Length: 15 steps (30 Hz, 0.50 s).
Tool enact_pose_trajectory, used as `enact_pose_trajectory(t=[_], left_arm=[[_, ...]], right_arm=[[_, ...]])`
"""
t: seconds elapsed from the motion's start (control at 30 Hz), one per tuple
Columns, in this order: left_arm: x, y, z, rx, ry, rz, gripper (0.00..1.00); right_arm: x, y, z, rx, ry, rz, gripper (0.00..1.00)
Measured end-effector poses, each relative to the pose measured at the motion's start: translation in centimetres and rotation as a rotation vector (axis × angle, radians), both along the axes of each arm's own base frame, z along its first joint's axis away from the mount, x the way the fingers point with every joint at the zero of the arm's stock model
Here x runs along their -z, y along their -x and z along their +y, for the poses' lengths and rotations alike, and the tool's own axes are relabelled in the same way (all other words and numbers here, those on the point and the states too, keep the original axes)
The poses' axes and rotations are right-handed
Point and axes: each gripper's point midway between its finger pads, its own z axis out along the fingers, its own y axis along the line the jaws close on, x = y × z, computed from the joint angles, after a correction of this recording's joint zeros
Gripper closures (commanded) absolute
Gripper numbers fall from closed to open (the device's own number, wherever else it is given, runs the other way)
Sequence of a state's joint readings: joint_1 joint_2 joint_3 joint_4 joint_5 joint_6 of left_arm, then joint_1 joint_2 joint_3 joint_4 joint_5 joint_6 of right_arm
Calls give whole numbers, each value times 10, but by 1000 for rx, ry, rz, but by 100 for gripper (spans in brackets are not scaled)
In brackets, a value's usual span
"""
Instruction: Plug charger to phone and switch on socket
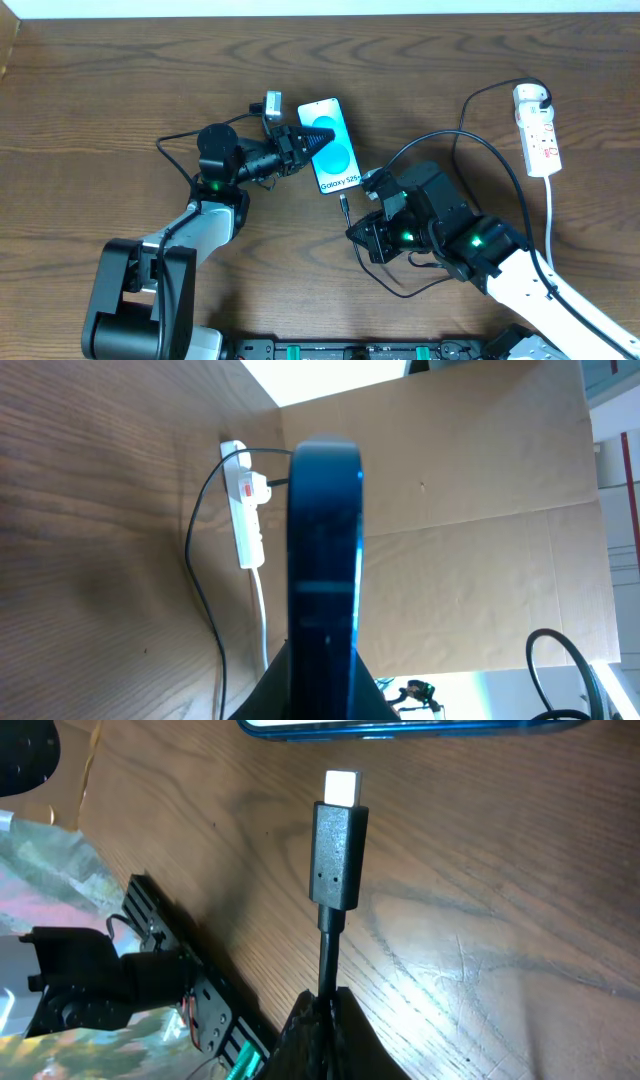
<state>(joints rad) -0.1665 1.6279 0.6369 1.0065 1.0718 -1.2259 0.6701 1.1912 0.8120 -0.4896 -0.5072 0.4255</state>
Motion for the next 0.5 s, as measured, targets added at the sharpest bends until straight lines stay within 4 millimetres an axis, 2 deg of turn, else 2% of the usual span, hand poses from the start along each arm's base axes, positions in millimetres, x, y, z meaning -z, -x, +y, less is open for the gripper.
enact_pose_trajectory(t=[0.5], left_arm=[[0, 3, -1, 16, 3, 4, 93]], right_arm=[[0, -1, 0, 28, -5, 25, 99]])
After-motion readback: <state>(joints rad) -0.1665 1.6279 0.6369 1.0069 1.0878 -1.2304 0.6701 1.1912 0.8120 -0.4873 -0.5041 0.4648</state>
